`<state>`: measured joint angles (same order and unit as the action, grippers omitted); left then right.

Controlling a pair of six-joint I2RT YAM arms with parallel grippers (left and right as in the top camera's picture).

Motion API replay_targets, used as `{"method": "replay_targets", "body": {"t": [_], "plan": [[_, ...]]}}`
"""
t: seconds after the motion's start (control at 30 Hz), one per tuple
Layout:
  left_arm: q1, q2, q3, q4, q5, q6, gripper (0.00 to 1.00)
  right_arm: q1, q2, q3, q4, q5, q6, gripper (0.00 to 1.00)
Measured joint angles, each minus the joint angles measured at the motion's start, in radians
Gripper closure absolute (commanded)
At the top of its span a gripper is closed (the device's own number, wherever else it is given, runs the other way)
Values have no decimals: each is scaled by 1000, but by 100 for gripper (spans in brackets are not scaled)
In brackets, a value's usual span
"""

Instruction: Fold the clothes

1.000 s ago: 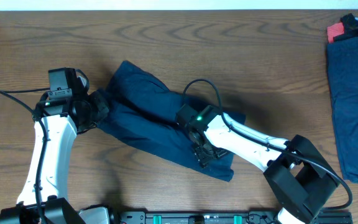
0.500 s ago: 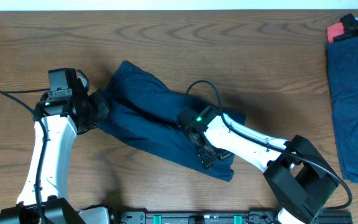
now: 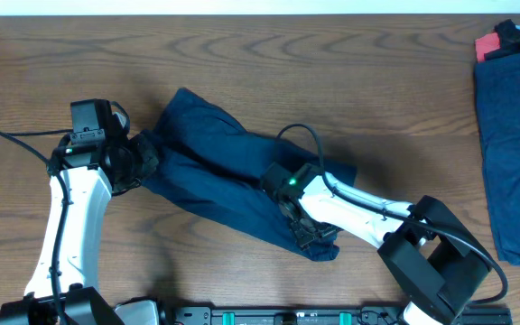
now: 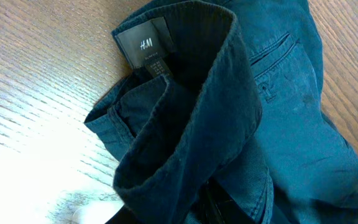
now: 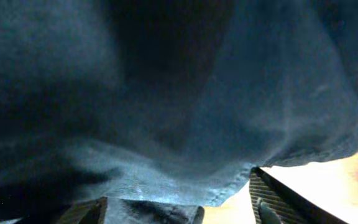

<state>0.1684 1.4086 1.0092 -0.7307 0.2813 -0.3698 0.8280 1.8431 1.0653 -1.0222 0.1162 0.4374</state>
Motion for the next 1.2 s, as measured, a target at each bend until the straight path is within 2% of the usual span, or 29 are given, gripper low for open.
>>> {"method": "replay_targets", "body": {"t": [0.2, 0.33, 0.57, 0.83, 0.97, 1.1, 1.2], "plan": [[0, 0, 0, -1, 0, 0, 77, 0, -2, -7, 4, -8, 31, 48], [0, 0, 0, -2, 0, 0, 77, -4, -2, -10, 7, -2, 48, 63], [0, 0, 0, -2, 0, 0, 77, -17, -2, -15, 3, 13, 53, 66], [0, 0, 0, -2, 0, 0, 77, -17, -2, -16, 3, 49, 74, 84], [0, 0, 0, -2, 0, 0, 77, -17, -2, -16, 2, 77, 101, 89], [0, 0, 0, -2, 0, 0, 77, -17, -2, -18, 2, 102, 127, 98], [0, 0, 0, -2, 0, 0, 77, -20, -2, -18, 2, 109, 137, 99]]}}
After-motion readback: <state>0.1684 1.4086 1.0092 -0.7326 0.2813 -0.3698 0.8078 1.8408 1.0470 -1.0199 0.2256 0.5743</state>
